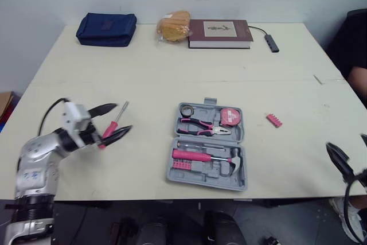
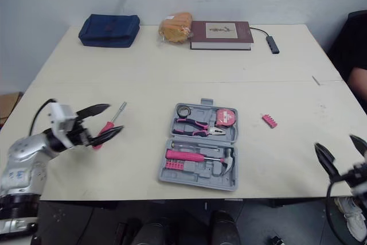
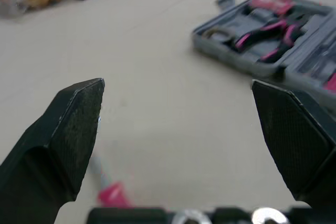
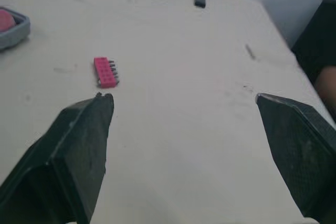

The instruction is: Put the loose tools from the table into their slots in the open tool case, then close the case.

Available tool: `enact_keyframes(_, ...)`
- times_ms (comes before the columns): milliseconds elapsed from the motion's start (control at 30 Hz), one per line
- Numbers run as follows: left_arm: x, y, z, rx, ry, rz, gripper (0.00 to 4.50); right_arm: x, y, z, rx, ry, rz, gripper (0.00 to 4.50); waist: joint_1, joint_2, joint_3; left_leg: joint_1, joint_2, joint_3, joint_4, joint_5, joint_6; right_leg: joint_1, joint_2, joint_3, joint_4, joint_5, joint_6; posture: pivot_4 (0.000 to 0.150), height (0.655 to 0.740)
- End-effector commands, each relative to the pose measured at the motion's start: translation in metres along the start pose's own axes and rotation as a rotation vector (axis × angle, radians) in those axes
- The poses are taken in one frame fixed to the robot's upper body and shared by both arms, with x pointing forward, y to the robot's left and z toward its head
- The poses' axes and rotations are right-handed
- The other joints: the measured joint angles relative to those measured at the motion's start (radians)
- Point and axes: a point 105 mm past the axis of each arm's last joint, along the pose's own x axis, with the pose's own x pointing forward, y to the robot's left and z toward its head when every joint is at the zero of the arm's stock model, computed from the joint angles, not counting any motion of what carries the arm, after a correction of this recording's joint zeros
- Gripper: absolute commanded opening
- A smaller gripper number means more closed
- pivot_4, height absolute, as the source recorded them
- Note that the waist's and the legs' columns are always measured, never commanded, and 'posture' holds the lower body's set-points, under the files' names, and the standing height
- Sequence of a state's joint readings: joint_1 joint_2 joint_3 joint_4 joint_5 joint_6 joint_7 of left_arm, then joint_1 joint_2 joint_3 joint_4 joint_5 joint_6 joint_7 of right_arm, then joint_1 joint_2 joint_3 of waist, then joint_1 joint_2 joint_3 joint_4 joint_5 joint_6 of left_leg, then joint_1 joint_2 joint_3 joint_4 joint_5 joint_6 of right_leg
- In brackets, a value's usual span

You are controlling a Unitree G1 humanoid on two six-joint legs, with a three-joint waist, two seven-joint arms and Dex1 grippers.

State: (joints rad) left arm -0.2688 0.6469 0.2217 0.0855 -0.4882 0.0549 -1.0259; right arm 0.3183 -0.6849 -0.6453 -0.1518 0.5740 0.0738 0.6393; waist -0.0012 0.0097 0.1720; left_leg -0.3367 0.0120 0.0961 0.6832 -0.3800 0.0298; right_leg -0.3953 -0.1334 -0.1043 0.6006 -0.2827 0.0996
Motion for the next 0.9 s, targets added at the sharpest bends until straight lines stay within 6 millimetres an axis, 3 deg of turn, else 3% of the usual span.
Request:
enact_keyframes(33, 0.029, -0.024, 0.03, 0.043, -0.068, -0.183, 4.48, 0.025, 0.014, 0.003, 0.08, 0.053, 0.138, 4.5, 0.004, 0.0, 0.0, 0.0, 0.0, -0.001, -0.001, 0.002, 0.003, 0.0, 0.001, -0.001, 0.0, 0.0, -0.001, 0.15, 0.74)
enact_keyframes(133, 0.055, -0.048, 0.053, 0.06, -0.126, -0.358, 4.48, 0.056, 0.02, 0.0, 0.136, 0.095, 0.248, 4.5, 0.001, -0.004, 0.002, -0.001, 0.001, -0.001, -0.001, 0.003, 0.002, 0.0, 0.003, -0.003, 0.0, -0.001, -0.002, 0.15, 0.74)
enact_keyframes(233, 0.062, -0.051, 0.06, 0.055, -0.137, -0.393, 4.48, 0.072, 0.013, -0.003, 0.133, 0.113, 0.236, 4.5, 0.001, -0.004, 0.003, -0.003, -0.001, 0.0, 0.001, 0.006, 0.005, 0.0, 0.003, -0.002, 0.003, 0.001, 0.001, 0.15, 0.74)
enact_keyframes(400, 0.074, -0.057, 0.066, 0.058, -0.144, -0.456, 4.48, 0.103, 0.021, -0.024, 0.162, 0.212, 0.303, 4.5, -0.002, -0.006, 0.004, -0.005, 0.0, 0.0, 0.001, 0.007, 0.004, 0.0, 0.006, -0.006, 0.001, 0.001, 0.001, 0.15, 0.74)
enact_keyframes(667, 0.074, -0.068, 0.065, 0.04, -0.133, -0.474, 4.48, 0.122, 0.033, -0.04, 0.1, 0.262, 0.406, 4.5, -0.001, -0.007, 0.005, -0.007, -0.001, -0.001, 0.002, 0.009, 0.005, 0.0, 0.005, -0.006, 0.0, 0.002, 0.004, 0.15, 0.74)
enact_keyframes(900, 0.075, -0.072, 0.065, 0.027, -0.119, -0.48, 4.48, 0.122, 0.035, -0.049, 0.13, 0.287, 0.474, 4.5, -0.002, -0.007, 0.005, -0.007, -0.001, -0.002, 0.002, 0.01, 0.004, 0.0, 0.005, -0.006, 0.001, 0.002, 0.004, 0.15, 0.74)
